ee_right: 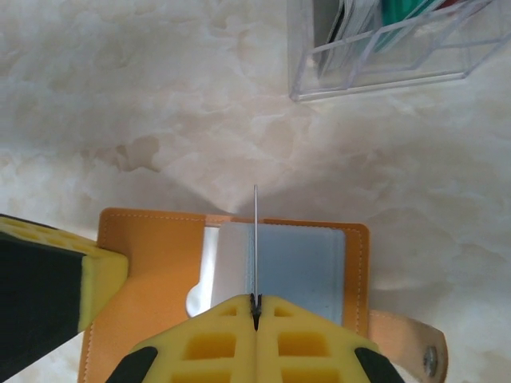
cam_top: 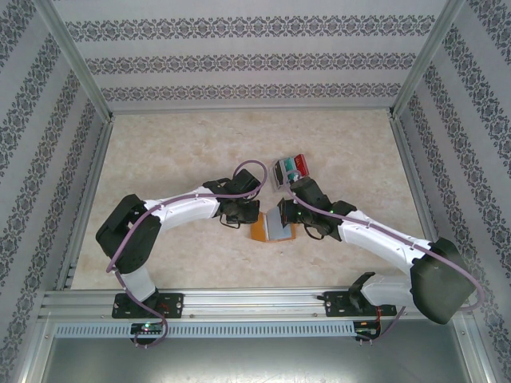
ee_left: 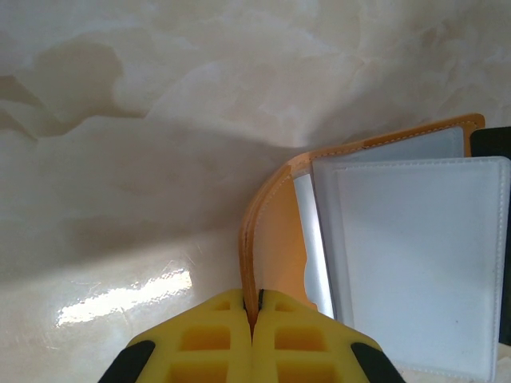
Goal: Put the credit cards into the card holder
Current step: Flip over the card slot in the card holder.
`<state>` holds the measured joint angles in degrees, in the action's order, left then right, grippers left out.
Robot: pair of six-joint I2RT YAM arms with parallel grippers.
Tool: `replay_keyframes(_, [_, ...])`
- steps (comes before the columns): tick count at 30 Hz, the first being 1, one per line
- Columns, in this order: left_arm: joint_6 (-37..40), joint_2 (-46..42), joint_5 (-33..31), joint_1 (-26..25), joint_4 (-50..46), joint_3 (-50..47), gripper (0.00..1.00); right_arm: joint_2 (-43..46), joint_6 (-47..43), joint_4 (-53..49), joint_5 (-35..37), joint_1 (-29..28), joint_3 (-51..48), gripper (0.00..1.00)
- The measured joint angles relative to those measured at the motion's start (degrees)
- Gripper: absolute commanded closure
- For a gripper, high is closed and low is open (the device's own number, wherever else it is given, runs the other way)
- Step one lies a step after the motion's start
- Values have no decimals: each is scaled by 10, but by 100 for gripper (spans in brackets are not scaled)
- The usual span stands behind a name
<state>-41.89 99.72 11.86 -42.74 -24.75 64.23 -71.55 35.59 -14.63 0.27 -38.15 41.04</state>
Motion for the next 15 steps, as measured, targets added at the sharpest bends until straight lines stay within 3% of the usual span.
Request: replay_keyframes(15, [-5, 0, 0, 0, 7, -6, 100, -1, -10, 12, -24, -17, 13, 100])
